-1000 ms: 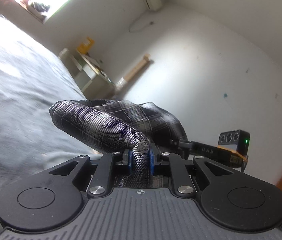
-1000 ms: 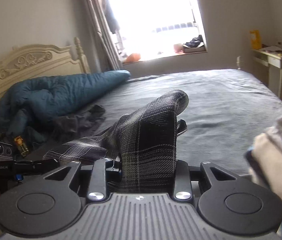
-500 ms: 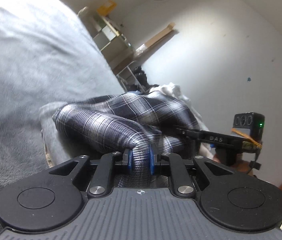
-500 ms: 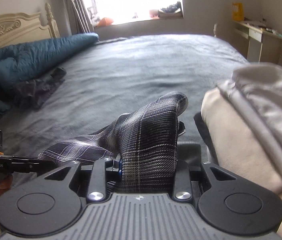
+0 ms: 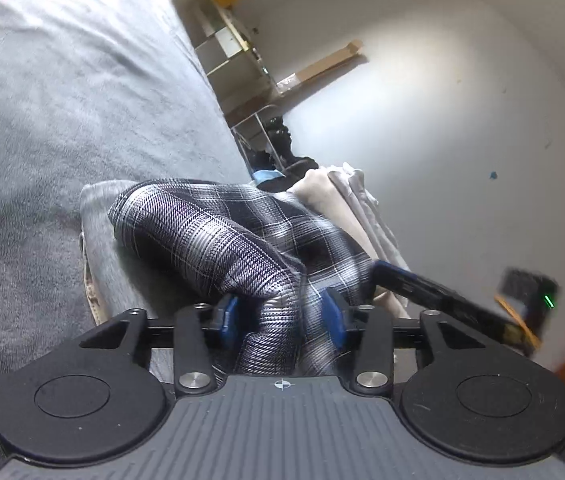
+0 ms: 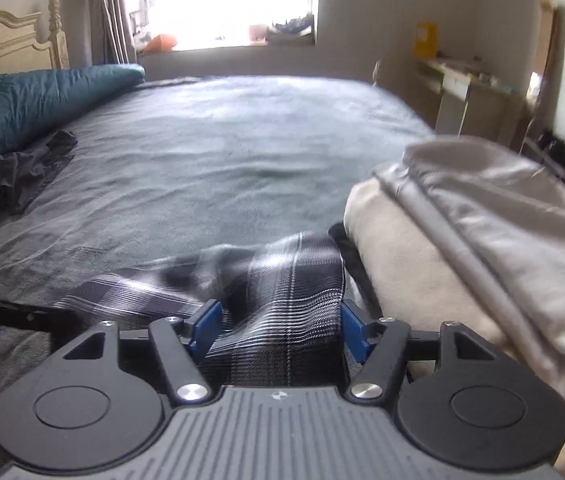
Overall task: Fold clothes
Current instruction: 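Lift the folded shirt with both grippers and carry it toward the clothes stack, then lower the shirt onto the folded clothes stack with both grippers, regripping it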
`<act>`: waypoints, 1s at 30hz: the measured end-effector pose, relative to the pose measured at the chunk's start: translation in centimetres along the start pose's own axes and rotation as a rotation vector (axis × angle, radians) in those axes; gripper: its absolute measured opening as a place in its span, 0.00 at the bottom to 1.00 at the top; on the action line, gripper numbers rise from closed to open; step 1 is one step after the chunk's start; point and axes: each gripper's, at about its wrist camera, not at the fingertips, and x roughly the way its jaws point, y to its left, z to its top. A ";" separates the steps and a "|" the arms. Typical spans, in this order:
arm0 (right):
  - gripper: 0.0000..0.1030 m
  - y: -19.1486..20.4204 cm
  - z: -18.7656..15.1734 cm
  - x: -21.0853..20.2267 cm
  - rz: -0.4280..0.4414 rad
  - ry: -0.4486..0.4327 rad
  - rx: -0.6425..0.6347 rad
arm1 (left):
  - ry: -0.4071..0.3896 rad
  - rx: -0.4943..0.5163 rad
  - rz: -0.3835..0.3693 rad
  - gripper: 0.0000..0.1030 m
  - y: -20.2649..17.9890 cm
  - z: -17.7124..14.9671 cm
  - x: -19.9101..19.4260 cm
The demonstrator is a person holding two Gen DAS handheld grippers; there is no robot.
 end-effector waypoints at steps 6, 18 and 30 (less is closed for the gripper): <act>0.78 8.6 -4.2 -6.7 0.117 -0.195 -0.069 | 0.034 -0.094 -0.003 0.55 0.6 0.7 -0.2; 0.79 22.7 -12.1 0.7 -0.276 -0.260 -0.162 | 0.124 -0.213 -0.083 0.63 1.3 1.2 -0.9; 0.64 24.1 -13.0 5.2 -0.579 -0.211 -0.346 | 0.136 -0.278 -0.174 0.64 2.6 1.7 0.1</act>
